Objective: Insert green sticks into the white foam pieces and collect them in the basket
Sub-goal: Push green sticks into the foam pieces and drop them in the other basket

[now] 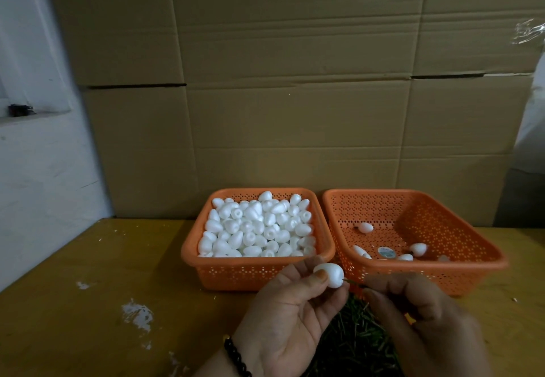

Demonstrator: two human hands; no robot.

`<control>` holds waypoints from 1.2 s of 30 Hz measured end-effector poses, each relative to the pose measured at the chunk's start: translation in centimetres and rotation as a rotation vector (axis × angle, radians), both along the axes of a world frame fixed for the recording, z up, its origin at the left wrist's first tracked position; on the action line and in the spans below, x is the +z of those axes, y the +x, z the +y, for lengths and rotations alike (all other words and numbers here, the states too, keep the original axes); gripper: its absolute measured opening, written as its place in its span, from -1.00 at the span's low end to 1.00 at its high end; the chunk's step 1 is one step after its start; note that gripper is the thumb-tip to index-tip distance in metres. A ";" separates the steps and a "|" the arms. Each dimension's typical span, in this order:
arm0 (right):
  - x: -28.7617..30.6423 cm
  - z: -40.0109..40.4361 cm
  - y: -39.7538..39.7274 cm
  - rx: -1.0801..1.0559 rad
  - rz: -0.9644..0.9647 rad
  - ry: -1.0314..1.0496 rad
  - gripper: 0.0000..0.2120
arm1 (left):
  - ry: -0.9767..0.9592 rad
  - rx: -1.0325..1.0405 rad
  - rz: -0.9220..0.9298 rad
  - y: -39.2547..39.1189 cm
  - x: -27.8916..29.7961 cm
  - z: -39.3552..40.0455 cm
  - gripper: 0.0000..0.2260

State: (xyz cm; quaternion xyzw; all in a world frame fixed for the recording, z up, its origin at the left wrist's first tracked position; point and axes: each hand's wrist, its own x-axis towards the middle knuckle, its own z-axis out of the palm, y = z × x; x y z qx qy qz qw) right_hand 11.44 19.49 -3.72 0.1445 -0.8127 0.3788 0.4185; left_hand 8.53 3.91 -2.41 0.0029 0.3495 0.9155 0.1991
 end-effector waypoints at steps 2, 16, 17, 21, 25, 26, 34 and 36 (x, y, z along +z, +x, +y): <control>-0.2 0.3 -0.2 -0.018 0.023 0.028 -0.84 | -0.008 -0.001 0.014 0.1 0.0 0.0 -0.72; -0.4 0.4 -0.6 0.016 0.050 0.065 -0.90 | -0.119 -0.005 0.068 0.8 0.3 0.6 -0.72; -0.4 0.4 -0.6 0.016 0.051 0.067 -0.90 | -0.121 -0.007 0.069 0.8 0.3 0.6 -0.72; -0.5 0.4 -0.6 -0.010 0.056 0.090 -0.91 | -0.121 -0.006 0.068 0.9 0.3 0.8 -0.71; -0.7 0.4 -0.6 -0.017 0.046 0.100 -0.90 | -0.128 -0.012 0.068 1.1 0.3 1.0 -0.71; -0.6 0.5 -0.6 -0.017 0.042 0.100 -0.90 | -0.129 -0.013 0.066 1.1 0.3 1.0 -0.71; -0.7 0.3 -0.5 -0.017 0.022 0.097 -0.87 | -0.124 -0.013 0.064 1.1 0.3 0.9 -0.71; -0.7 0.2 -0.4 -0.019 0.019 0.099 -0.85 | -0.130 -0.015 0.067 1.1 0.3 0.9 -0.71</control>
